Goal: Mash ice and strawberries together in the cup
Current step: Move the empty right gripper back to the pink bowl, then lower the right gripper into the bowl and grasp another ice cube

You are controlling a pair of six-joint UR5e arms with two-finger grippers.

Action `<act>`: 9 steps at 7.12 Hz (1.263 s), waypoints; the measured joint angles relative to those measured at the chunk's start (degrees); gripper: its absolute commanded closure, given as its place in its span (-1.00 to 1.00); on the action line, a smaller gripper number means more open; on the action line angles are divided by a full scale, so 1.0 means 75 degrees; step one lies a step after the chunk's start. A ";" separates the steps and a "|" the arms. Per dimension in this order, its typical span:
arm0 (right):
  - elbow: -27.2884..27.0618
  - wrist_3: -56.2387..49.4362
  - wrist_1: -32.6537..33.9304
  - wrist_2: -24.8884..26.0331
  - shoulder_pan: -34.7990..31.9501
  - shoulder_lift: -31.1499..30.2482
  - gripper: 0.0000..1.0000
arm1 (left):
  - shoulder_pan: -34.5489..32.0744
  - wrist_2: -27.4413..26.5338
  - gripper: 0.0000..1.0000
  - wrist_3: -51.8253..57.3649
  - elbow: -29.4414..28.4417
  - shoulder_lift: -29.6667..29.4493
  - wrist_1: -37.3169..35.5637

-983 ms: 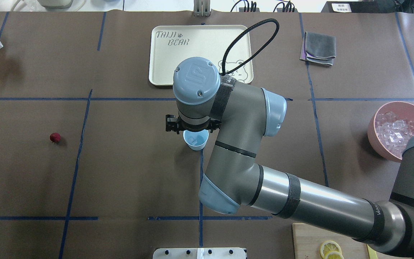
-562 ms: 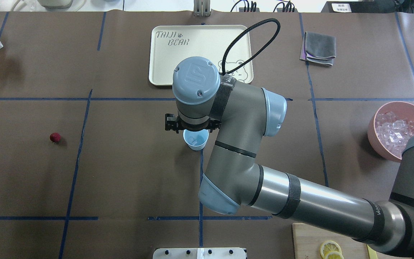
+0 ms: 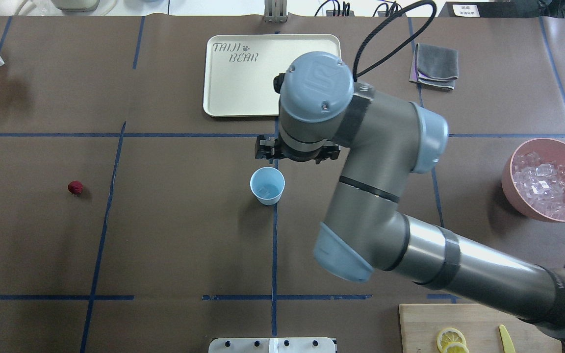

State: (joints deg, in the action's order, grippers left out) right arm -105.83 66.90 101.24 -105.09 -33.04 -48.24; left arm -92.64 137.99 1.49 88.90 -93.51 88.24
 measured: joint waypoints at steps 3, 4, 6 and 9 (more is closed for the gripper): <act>-0.2651 -0.1030 -0.0032 -0.0649 -0.1077 -0.2692 -0.98 | 0.0000 0.0000 -1.00 -0.0008 0.0066 0.0000 0.0000; -0.3021 -0.1404 -0.0570 -0.1042 -0.1559 -0.3692 -0.98 | 0.0000 0.0000 -1.00 -0.0013 0.0100 0.0000 0.0000; -0.3040 -0.2141 -0.2388 -0.1841 -0.2543 -0.5708 -0.98 | 0.0000 0.0000 -1.00 -0.0022 0.0190 0.0000 -0.0007; -0.1616 -0.3578 -0.4109 -0.2408 -0.3637 -0.7084 -0.98 | 0.0000 0.0102 -1.00 -0.0023 0.0268 0.0016 -0.0011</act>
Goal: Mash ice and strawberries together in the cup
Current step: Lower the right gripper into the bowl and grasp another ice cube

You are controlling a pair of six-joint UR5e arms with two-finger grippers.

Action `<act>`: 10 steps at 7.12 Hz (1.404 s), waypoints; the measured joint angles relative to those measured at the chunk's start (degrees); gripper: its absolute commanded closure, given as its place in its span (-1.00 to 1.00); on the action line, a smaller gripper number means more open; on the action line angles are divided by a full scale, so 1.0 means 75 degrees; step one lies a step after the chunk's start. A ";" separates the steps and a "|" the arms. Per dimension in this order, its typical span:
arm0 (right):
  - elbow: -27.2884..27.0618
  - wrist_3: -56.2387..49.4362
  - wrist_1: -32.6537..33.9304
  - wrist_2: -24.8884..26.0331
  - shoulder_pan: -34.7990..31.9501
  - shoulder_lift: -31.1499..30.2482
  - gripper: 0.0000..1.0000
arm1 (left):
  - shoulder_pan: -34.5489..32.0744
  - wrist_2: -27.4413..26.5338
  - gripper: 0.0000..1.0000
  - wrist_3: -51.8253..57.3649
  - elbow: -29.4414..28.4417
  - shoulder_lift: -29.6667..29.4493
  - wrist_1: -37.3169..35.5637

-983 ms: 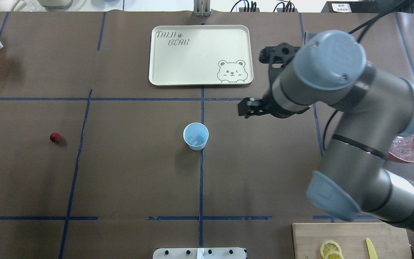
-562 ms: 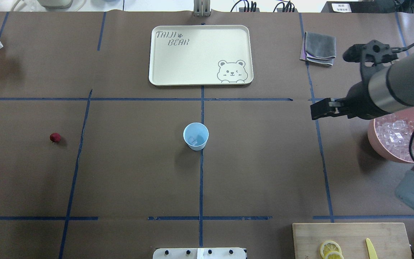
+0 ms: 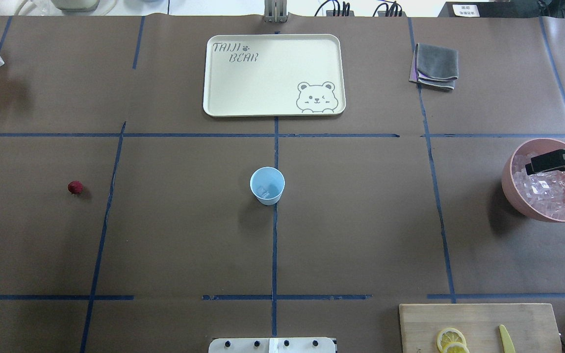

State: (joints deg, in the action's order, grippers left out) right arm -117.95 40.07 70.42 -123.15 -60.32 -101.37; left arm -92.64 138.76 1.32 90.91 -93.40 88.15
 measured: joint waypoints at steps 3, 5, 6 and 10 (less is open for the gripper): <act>0.1021 0.0030 -0.0977 -0.0060 -0.0068 -0.0004 -0.98 | 0.0000 0.0060 -1.00 0.0000 0.0035 0.0018 0.0000; 0.1390 0.0274 -0.1076 -0.0161 -0.0019 0.0019 -0.90 | 0.0000 0.0062 -1.00 0.0000 0.0038 0.0019 0.0000; 0.1492 0.0311 -0.1091 -0.0208 0.0071 0.0054 -0.82 | 0.0000 0.0065 -1.00 0.0000 0.0038 0.0019 0.0000; 0.1689 0.0262 -0.1104 -0.0244 0.0308 0.0154 -0.58 | 0.0000 0.0070 -1.00 0.0000 0.0050 0.0017 0.0000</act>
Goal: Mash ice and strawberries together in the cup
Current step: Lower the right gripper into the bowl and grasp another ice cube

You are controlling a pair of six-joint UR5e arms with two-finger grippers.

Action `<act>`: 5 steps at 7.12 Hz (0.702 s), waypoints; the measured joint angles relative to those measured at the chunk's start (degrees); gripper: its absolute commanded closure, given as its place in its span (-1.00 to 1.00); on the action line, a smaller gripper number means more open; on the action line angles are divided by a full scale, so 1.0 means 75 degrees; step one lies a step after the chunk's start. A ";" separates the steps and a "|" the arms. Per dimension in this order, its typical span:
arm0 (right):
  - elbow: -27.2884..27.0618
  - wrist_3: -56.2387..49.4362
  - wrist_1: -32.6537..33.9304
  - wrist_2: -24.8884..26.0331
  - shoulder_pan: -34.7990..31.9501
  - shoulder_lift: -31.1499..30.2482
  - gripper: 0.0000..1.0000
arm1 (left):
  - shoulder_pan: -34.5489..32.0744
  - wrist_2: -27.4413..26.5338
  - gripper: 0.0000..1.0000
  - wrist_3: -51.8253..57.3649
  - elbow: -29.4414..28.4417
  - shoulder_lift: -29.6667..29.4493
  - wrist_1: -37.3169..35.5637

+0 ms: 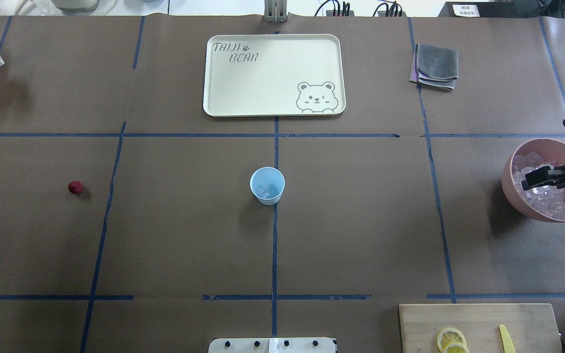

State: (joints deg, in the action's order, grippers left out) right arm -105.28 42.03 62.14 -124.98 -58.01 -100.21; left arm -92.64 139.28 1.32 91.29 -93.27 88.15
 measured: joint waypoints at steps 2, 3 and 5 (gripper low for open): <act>0.0012 -0.0032 0.0000 0.0000 0.0001 -0.0018 -0.48 | 0.0000 0.0002 -1.00 0.0000 0.0011 -0.0008 -0.0003; 0.0032 -0.0037 0.0000 0.0000 0.0001 -0.0026 -0.41 | 0.0000 0.0003 -1.00 0.0000 0.0013 -0.0008 -0.0005; 0.0124 -0.0036 -0.0001 0.0002 0.0001 -0.0026 -0.26 | 0.0000 0.0003 -1.00 0.0000 0.0010 -0.0009 -0.0001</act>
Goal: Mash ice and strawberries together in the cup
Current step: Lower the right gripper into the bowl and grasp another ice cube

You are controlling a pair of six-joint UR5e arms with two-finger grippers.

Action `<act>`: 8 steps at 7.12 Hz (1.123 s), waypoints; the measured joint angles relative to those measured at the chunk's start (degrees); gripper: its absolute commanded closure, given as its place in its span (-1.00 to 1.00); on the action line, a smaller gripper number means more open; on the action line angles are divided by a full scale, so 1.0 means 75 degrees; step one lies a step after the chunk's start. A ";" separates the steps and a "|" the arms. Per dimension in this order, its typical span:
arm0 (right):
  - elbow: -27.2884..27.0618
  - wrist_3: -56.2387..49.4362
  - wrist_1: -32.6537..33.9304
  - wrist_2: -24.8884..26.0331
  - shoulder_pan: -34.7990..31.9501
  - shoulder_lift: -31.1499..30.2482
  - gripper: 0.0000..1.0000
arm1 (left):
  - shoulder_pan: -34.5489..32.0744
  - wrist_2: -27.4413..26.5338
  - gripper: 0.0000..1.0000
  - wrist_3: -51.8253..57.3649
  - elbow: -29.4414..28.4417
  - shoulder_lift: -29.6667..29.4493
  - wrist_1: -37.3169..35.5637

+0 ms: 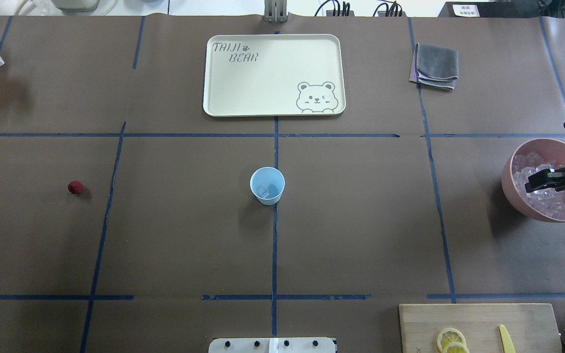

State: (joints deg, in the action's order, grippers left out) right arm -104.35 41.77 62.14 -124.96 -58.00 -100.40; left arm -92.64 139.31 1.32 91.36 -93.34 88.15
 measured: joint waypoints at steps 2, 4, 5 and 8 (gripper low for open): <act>0.0025 0.0008 -0.0003 0.0001 0.0000 0.0011 0.09 | 0.0000 0.0000 -1.00 0.0000 -0.0005 0.0000 0.0001; -0.0016 0.0009 -0.0010 -0.0009 -0.0008 0.0009 0.97 | 0.0000 -0.0007 -1.00 0.0000 -0.0013 -0.0008 -0.0006; -0.0033 0.0007 -0.0014 -0.0013 -0.0014 -0.0010 1.00 | 0.0000 -0.0010 -1.00 0.0000 -0.0015 -0.0010 -0.0009; -0.0349 0.0000 0.0022 -0.0074 -0.0090 -0.0110 1.00 | 0.0009 -0.0012 -1.00 -0.0008 -0.0015 -0.0012 -0.0011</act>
State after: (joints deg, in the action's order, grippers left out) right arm -106.97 41.77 62.31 -125.52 -58.68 -101.23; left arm -92.57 139.22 1.26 91.25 -93.43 88.07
